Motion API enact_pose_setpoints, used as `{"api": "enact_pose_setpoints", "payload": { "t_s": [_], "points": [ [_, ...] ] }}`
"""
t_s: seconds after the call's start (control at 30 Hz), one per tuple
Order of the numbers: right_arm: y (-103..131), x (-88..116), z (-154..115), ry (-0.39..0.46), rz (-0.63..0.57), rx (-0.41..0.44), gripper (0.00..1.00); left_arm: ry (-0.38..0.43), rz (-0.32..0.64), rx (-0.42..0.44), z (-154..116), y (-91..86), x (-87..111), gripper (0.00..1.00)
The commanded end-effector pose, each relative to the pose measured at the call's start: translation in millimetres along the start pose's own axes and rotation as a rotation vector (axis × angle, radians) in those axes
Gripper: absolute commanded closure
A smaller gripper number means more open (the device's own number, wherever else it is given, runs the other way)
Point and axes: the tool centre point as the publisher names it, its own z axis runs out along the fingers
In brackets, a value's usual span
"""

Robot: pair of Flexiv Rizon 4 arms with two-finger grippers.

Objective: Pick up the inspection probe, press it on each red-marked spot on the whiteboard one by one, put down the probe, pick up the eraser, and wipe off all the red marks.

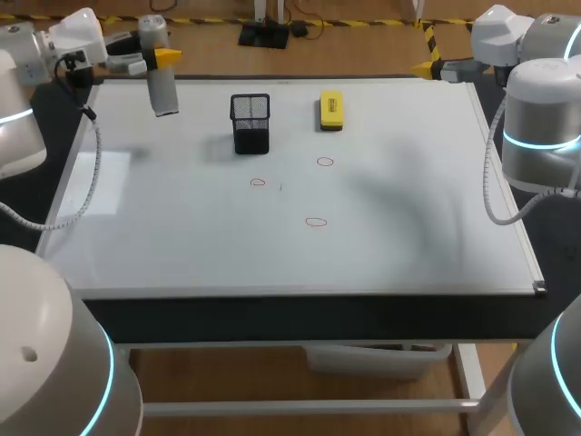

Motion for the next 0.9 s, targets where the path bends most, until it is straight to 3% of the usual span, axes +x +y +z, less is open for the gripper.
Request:
{"api": "enact_pose_setpoints", "payload": {
  "t_s": [0.03,0.17,0.37,0.9],
  "points": [
    [-8.2,-4.3,-4.3,-0.02,0.017,0.022,0.0,-0.002,0.001,0.0,-0.5,-1.1,1.2,1.0],
    [-15.3,-6.6,-4.6,-0.023,0.021,0.041,0.0,-0.002,0.001,0.0,-0.5,-1.1,1.2,1.0],
    [-26.1,-5.7,5.8,0.043,-0.006,0.112,0.0,-0.002,0.001,0.0,-0.5,-1.1,1.2,1.0],
    [-43.3,-10.5,38.5,0.332,-0.178,0.285,0.0,-0.002,0.001,0.0,-0.5,-1.1,1.2,1.0]
  ]
}}
